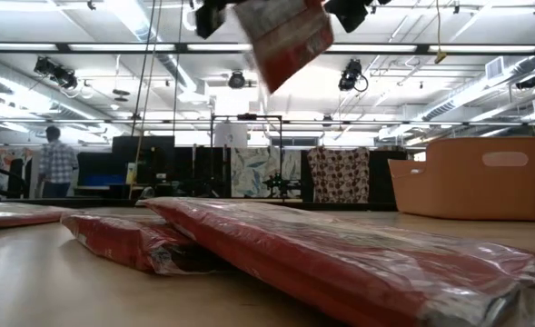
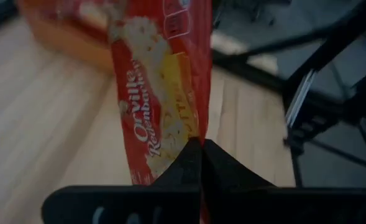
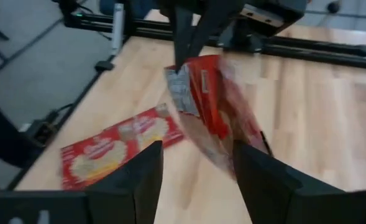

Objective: Sort popcorn bags into baskets
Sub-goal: Stack the red popcorn on the orange bin

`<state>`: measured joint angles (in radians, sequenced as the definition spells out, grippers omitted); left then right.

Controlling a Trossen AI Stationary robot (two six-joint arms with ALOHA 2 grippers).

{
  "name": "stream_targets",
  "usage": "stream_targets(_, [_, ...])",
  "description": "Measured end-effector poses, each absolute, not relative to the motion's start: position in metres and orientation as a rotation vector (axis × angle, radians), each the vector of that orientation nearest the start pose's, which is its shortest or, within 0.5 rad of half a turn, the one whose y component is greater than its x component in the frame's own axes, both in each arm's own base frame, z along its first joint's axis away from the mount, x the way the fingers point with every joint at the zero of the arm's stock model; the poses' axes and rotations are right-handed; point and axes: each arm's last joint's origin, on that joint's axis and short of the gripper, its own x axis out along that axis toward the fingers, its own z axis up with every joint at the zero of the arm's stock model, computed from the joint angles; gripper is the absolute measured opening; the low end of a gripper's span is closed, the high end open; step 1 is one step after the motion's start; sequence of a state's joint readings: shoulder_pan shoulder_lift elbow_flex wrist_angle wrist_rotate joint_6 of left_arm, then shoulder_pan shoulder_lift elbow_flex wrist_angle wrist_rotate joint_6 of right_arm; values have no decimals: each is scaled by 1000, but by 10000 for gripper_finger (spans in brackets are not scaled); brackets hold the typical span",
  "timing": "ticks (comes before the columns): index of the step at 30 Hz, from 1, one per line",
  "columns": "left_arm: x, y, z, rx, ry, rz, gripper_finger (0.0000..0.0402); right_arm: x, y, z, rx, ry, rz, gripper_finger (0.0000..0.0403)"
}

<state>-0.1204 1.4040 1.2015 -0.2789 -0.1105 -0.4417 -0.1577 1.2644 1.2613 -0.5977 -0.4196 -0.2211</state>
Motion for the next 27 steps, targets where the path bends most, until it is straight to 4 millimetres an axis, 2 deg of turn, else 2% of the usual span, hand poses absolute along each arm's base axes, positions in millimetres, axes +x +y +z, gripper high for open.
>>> stream_targets(9, [313,-13,341,-385,379,40,1,263,-31,369,-107,485,197,191])
stream_targets(17, [312,-14,340,-368,397,17,2,248,-35,421,-183,363,165,190])
stream_targets(22, [313,-14,342,-340,378,1,2,254,-40,414,-166,405,223,191])
stream_targets(27, [314,-14,343,-319,369,-5,3,269,-43,396,-118,492,287,189])
